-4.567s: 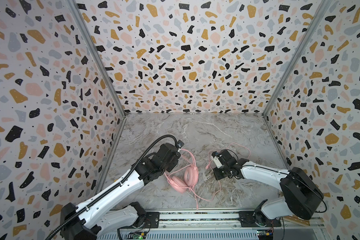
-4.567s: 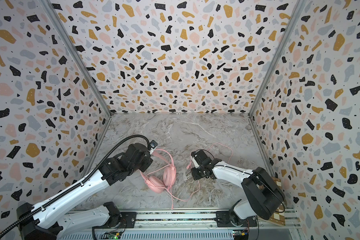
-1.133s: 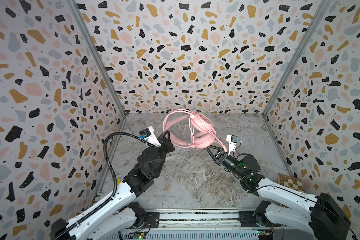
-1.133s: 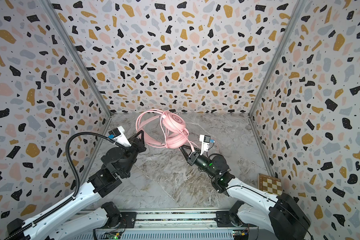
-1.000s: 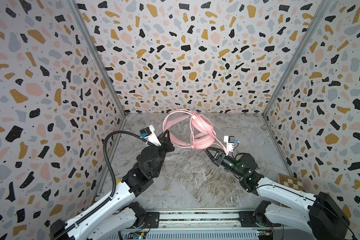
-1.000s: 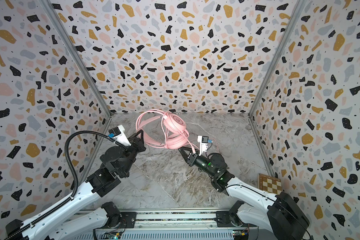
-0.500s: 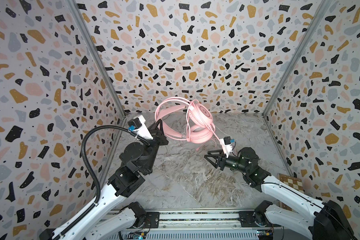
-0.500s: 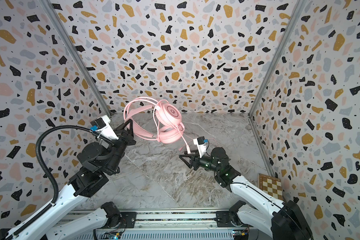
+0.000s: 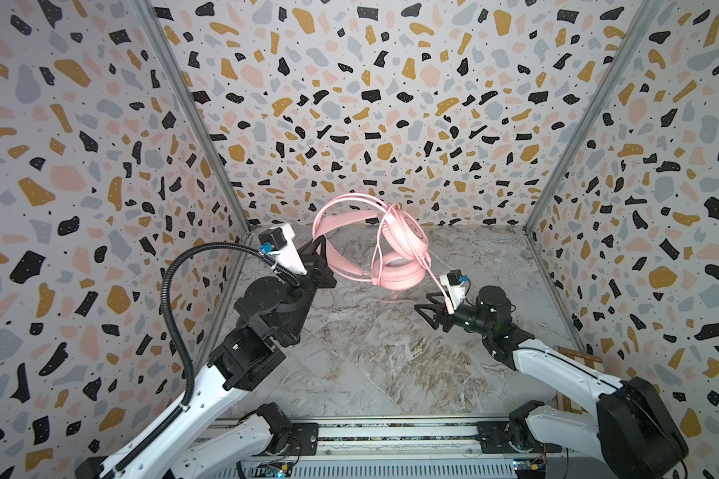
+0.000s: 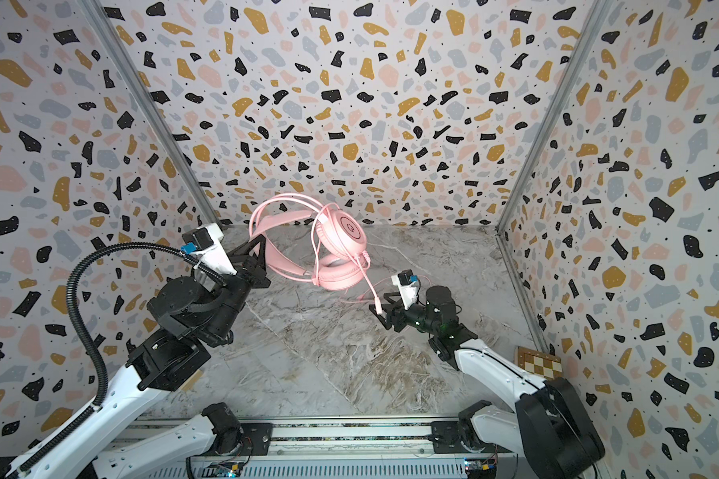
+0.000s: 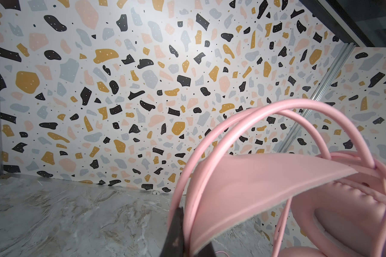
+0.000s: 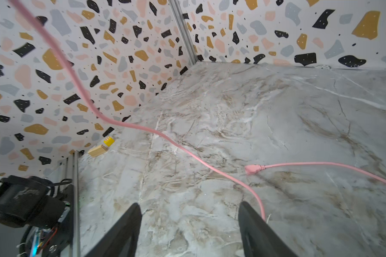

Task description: Wrap the headphones

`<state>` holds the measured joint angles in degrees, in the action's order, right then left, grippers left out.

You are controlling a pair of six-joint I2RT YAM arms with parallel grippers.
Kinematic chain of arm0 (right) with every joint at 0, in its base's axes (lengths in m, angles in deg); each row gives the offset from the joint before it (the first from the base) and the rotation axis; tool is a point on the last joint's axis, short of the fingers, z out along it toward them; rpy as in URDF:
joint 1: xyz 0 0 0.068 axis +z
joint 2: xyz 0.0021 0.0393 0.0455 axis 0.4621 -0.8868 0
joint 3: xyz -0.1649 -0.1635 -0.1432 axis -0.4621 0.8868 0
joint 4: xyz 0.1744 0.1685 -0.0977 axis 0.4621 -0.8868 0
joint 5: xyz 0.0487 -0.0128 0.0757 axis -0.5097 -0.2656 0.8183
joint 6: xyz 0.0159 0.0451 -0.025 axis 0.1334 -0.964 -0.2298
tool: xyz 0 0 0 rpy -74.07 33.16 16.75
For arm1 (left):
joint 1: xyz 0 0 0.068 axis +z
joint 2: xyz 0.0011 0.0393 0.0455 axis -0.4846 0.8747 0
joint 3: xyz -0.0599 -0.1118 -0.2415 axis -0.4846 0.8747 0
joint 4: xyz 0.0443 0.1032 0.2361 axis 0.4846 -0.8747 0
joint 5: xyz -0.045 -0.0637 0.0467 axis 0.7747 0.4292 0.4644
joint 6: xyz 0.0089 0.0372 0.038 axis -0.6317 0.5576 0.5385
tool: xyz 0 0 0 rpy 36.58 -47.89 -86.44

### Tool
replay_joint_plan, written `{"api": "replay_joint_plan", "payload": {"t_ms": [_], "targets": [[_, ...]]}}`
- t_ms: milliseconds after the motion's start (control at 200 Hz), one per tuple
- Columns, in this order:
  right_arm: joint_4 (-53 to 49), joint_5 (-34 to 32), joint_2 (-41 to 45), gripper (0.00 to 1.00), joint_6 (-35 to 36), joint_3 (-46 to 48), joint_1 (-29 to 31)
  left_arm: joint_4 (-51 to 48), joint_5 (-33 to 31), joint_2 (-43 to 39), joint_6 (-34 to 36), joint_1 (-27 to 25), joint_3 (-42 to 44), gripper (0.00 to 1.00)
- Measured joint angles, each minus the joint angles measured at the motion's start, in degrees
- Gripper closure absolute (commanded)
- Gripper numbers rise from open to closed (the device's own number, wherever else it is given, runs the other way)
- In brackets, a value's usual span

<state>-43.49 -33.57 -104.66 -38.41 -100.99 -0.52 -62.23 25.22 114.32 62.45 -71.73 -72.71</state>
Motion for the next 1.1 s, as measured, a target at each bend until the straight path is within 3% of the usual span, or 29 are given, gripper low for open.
{"api": "replay_joint_plan", "payload": {"t_ms": [165, 440, 781, 1101], "targets": [[2.43, 3.67, -11.04, 0.16, 2.51, -3.85, -2.62, -2.27, 1.09, 0.22, 0.35, 0.00, -3.91, 1.00], [3.13, 4.87, -18.58, 0.15, 5.09, -7.23, -5.62, -2.62, 2.14, 0.57, 0.70, 0.00, -7.43, 1.00], [1.81, 3.61, -17.25, 0.19, 6.64, -7.30, -6.03, -4.24, 2.89, 1.99, 0.87, 0.00, -7.50, 1.00], [0.98, 3.50, -6.51, 0.19, 5.62, -5.64, -6.60, -4.20, 3.08, 3.06, 1.05, 0.00, -7.19, 1.00]]}}
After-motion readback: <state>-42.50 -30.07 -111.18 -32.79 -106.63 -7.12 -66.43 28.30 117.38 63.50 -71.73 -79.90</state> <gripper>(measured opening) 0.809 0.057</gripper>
